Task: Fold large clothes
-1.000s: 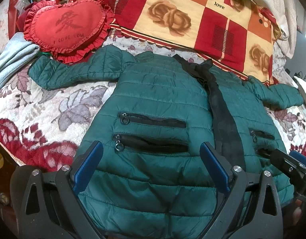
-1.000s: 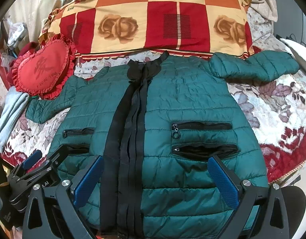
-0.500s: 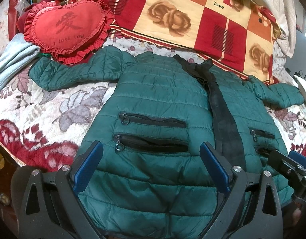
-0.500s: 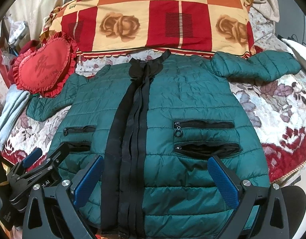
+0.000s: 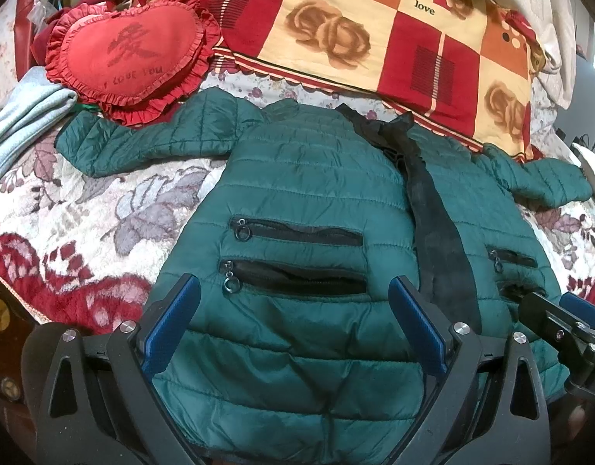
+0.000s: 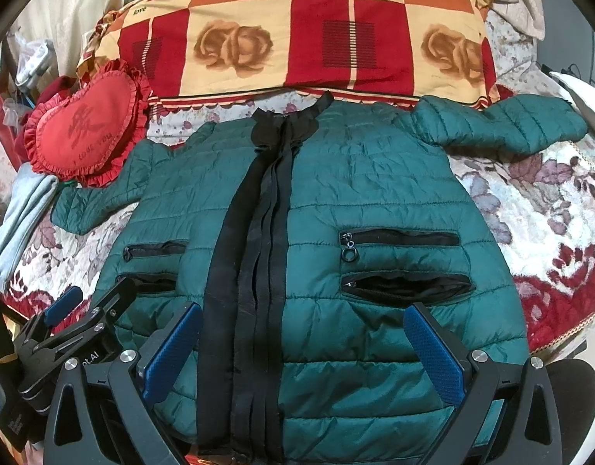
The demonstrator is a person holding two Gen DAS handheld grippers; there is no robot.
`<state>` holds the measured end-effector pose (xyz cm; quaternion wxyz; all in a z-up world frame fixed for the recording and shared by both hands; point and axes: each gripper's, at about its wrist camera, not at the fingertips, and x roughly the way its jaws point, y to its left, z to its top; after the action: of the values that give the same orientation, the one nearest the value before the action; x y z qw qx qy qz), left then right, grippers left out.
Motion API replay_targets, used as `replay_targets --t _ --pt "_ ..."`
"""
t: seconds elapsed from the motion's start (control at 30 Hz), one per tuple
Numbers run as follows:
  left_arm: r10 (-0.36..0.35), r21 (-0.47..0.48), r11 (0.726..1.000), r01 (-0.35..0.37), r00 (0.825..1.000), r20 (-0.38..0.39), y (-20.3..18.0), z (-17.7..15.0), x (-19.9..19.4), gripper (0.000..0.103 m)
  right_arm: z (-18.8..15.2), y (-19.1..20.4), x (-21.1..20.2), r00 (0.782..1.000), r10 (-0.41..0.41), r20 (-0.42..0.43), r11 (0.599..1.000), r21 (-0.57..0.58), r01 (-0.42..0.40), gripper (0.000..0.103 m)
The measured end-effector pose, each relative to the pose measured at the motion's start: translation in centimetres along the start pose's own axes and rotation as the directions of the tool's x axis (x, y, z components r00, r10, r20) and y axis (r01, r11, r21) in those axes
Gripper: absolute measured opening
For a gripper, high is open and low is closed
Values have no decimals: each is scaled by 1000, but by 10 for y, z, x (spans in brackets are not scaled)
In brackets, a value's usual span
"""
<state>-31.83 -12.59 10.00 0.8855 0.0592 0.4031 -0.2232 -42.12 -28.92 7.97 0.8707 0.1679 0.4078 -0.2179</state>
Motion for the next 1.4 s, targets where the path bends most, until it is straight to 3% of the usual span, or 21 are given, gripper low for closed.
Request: replay_targets --t 0.1,0.5,1.0,1.4 --pt "0 1 1000 0 1000 -1 0 0 0 98 1 -1 -1 1000 31 -4 999 22 -31 103" --pt "3 9 1000 -2 1000 -10 0 -2 3 98 1 0 9 999 -2 -45 1000 -5 2 103" --pt "-2 9 1000 2 1000 -12 3 4 10 98 6 1 13 998 33 -58 999 15 -32 103" --pt "28 -5 1000 -28 1000 -3 12 21 14 98 34 9 18 999 34 -41 999 -22 -35 103"
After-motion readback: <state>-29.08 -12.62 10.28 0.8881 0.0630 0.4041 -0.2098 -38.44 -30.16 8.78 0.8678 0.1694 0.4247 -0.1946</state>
